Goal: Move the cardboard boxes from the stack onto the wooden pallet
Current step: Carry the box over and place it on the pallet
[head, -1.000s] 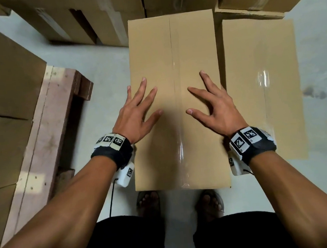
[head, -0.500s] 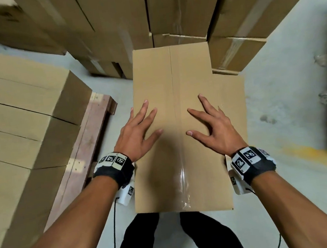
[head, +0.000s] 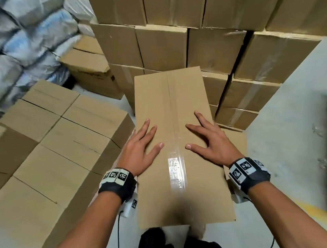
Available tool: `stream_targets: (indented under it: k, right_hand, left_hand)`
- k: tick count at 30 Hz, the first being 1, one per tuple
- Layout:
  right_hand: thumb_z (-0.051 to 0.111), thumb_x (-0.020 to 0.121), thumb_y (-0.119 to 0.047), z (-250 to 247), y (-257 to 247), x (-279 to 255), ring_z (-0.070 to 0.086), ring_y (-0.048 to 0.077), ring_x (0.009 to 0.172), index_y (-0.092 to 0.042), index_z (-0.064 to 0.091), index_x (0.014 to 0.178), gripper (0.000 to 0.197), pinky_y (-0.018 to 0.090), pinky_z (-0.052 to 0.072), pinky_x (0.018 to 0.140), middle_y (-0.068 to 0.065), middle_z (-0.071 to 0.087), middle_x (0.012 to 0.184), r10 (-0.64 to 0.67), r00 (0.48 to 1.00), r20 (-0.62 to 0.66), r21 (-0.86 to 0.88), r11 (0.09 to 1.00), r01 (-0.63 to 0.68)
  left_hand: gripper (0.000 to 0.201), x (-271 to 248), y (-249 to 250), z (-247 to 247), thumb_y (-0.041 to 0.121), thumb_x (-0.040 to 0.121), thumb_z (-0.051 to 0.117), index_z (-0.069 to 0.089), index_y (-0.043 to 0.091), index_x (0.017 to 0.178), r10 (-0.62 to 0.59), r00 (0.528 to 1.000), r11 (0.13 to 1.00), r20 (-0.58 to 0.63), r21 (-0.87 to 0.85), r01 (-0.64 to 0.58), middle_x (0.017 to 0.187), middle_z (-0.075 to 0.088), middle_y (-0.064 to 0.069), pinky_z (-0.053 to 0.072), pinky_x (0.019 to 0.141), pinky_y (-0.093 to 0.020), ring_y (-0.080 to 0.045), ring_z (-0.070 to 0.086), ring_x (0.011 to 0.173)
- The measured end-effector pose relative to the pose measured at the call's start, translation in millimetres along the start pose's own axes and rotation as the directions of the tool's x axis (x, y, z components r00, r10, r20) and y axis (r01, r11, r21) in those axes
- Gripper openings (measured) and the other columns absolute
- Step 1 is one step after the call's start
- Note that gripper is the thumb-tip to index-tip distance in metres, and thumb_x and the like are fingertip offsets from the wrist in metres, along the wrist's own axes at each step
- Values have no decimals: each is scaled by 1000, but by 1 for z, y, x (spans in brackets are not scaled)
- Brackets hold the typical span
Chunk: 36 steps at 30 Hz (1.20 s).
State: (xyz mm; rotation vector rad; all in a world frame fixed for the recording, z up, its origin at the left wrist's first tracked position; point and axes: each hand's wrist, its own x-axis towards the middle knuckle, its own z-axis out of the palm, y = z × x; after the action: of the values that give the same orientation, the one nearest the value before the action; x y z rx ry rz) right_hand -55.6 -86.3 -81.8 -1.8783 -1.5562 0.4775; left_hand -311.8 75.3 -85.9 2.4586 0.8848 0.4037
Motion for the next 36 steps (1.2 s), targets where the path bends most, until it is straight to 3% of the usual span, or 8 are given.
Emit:
stream_targets:
  k: [5, 12, 19, 25, 28, 31, 36]
  right_hand:
    - [61, 89, -77, -10, -52, 34, 18, 13, 160, -43, 48, 152, 73, 55, 24, 126, -20, 6, 174, -85, 995, 46, -60, 994, 88]
    - [65, 91, -70, 9, -136, 96, 15, 0, 155, -39, 50, 152, 70, 51, 17, 130, -12, 12, 175, -176, 979, 98, -77, 980, 184]
    - [66, 90, -69, 55, -205, 155, 20, 9, 157, -38, 52, 150, 69, 50, 18, 130, -10, 15, 175, -268, 951, 153, -63, 958, 280]
    - [62, 88, -76, 101, -235, 189, 24, 18, 158, -39, 51, 151, 73, 51, 23, 128, -11, 14, 175, -332, 913, 236, -37, 936, 350]
    - [63, 89, -74, 122, -246, 206, 22, 15, 158, -39, 51, 151, 72, 51, 24, 128, -11, 13, 175, -366, 884, 293, -13, 922, 386]
    - [62, 89, -76, 142, -259, 226, 26, 19, 157, -41, 49, 151, 73, 50, 28, 125, -14, 12, 174, -383, 851, 359, 9, 913, 407]
    - [67, 90, -69, 173, -274, 273, 23, 15, 158, -39, 51, 151, 70, 51, 23, 128, -8, 15, 175, -457, 786, 416, 62, 877, 476]
  left_hand:
    - [66, -20, -5, -58, 67, 100, 51, 38, 40, 159, -43, 994, 998, -104, 29, 46, 170, 11, 27, 33, 125, -45, -11, 31, 155]
    - [66, -37, -50, -131, 66, 100, 53, 42, 38, 158, -106, 969, 993, -225, 32, 116, 170, 19, 21, 31, 126, -38, -8, 33, 153]
    - [65, -61, -112, -189, 64, 100, 54, 45, 34, 157, -181, 931, 978, -317, 39, 203, 170, 21, 19, 31, 125, -34, -5, 32, 153]
    - [65, -91, -151, -210, 64, 99, 54, 45, 35, 157, -276, 893, 953, -356, 17, 302, 170, 21, 20, 32, 124, -36, -8, 35, 152]
    - [65, -106, -167, -214, 64, 99, 53, 45, 35, 157, -333, 865, 934, -375, -3, 358, 170, 22, 18, 34, 124, -37, -8, 34, 152]
    - [66, -118, -183, -217, 67, 99, 51, 45, 36, 157, -399, 828, 904, -393, -16, 427, 170, 21, 19, 34, 124, -41, -8, 33, 153]
    - [63, -118, -207, -226, 61, 99, 58, 49, 33, 154, -470, 757, 864, -455, -59, 501, 170, 25, 16, 33, 125, -40, -8, 35, 152]
